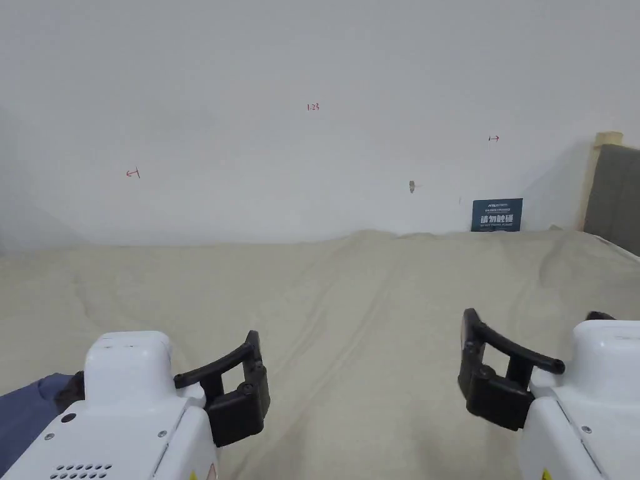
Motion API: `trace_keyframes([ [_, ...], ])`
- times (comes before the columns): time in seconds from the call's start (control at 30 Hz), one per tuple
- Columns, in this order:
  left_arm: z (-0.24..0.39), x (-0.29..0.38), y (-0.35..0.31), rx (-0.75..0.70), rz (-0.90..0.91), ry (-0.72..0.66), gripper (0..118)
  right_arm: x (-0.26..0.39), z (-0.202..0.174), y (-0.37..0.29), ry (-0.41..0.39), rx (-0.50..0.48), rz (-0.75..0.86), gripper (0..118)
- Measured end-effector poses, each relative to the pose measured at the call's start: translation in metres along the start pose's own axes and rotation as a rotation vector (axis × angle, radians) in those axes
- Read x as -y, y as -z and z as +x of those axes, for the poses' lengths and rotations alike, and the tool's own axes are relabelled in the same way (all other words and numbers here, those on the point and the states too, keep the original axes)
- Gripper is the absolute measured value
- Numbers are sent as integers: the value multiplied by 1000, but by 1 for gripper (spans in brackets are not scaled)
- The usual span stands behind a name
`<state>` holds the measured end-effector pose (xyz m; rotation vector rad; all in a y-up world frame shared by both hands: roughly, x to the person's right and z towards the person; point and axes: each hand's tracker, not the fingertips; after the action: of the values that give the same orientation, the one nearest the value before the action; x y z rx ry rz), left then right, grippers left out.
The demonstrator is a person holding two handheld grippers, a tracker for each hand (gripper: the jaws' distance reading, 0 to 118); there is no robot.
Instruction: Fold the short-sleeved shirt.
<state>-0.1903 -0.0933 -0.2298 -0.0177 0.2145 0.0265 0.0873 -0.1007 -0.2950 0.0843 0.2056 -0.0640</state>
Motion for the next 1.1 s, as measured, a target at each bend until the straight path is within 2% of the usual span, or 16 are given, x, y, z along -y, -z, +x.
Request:
trace_keyframes([
  [0.07, 4, 1, 1, -18, 8, 19, 78, 0, 0, 2, -2, 25, 2, 59],
  [0.1, 4, 1, 1, -14, 8, 22, 74, 0, 0, 4, -12, 34, 0, 42],
  [0.17, 4, 0, 1, 4, 7, 16, 72, 1, 3, 5, -18, 33, -5, 30],
  [0.2, 4, 0, 1, 22, 0, 12, 64, 2, 4, 5, -13, 37, -6, 21],
  [0.23, 4, 0, 1, 13, 3, 10, 49, 2, 6, 4, -7, 40, -5, 15],
  [0.27, 5, 1, 1, -3, 16, 3, 28, 3, 7, 5, 2, 37, -9, 8],
  [0.3, 6, 1, 2, -28, 23, -5, 16, 4, 8, 6, 1, 43, -11, 3],
  [0.33, 6, 1, 2, -57, 34, -15, 12, 4, 9, 7, 0, 48, -14, 0],
  [0.43, 0, -1, 2, -15, 30, -28, 9, 4, 14, 9, -1, 34, -31, 0],
  [0.53, 1, -1, 6, -4, 16, -21, 0, 4, 16, 10, 10, 32, -32, 0],
  [0.9, 6, 1, 15, 27, -17, 17, 0, 4, 16, 15, -18, 46, -38, 0],
  [1.1, -5, 2, 14, -9, -23, 19, 0, 4, 3, 22, -27, 6, -50, 0],
])
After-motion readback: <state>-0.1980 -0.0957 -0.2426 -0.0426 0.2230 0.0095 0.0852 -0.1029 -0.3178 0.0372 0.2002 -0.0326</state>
